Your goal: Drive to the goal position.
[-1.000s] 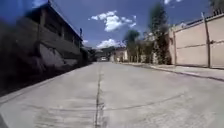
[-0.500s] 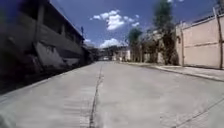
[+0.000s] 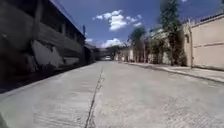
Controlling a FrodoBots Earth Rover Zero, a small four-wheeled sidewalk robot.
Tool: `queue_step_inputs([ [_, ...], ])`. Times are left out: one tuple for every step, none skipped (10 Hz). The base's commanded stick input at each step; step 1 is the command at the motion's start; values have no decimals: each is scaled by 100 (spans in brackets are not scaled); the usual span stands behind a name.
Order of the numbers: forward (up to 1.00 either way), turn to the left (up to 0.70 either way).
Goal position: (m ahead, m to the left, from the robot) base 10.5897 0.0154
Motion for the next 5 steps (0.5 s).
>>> queue_step_inputs([
  [100, 0],
  [100, 0],
  [100, 0],
  [100, 0],
  [100, 0],
])
